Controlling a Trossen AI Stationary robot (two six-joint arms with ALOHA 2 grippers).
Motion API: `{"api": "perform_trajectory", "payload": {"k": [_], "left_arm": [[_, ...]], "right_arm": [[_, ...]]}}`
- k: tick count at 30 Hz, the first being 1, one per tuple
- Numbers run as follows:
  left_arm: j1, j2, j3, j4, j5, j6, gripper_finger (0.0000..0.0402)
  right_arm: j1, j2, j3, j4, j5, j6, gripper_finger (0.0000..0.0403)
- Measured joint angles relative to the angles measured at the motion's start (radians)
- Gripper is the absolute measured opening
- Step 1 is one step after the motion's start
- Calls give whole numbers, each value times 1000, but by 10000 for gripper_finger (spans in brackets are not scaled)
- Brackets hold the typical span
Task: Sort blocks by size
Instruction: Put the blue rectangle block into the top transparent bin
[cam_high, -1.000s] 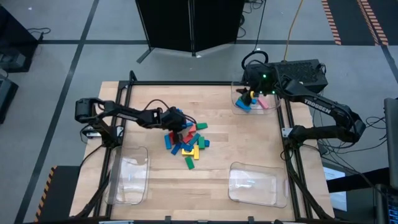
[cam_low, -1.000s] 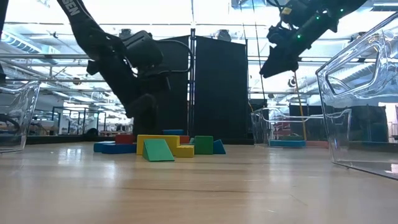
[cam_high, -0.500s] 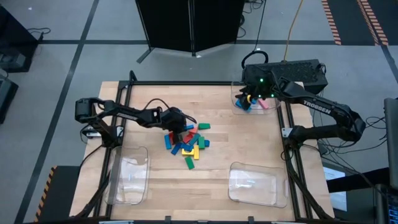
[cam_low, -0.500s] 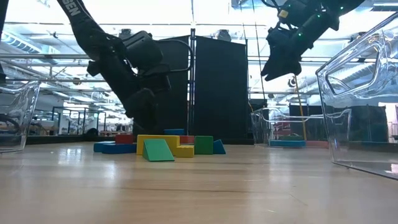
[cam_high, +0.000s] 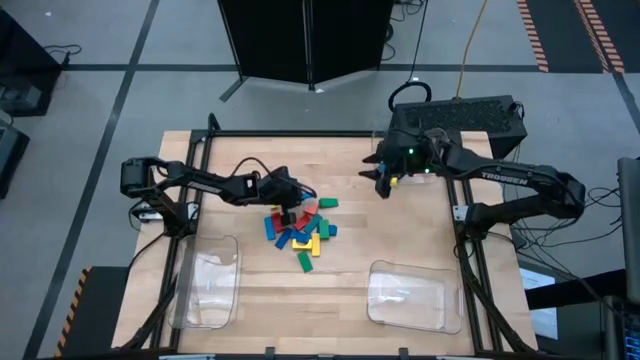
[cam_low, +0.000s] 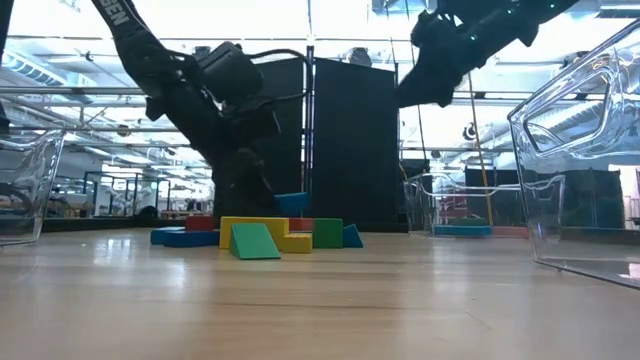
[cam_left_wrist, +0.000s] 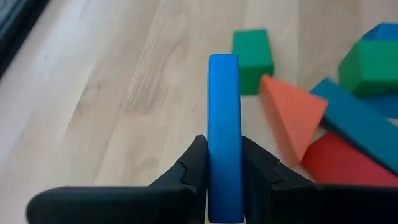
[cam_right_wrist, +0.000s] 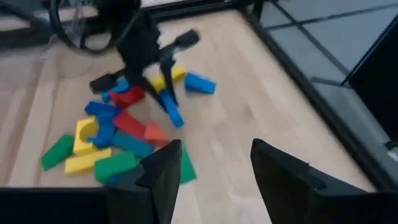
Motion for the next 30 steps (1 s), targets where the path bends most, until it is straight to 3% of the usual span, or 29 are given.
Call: {"api": "perform_trajectory", "payload": {"k": [6,9,15,20,30], "left_arm": [[-2,0,0,80,1,35,54],[-2,0,0,136,6,50,54],[-10,0,0,308,99,52,54],[-11,-1,0,356,190,62,54],[-13,-1,0,426,215,113,54]], "right_arm": [[67,20,-37,9,0,-7,187],[93,51,-59,106,1,-25,187],[140,142,-74,226,-2,-123,187],[164,205,-74,329,0,-178,187],[184,216,-73,365,-4,-190,187]]}}
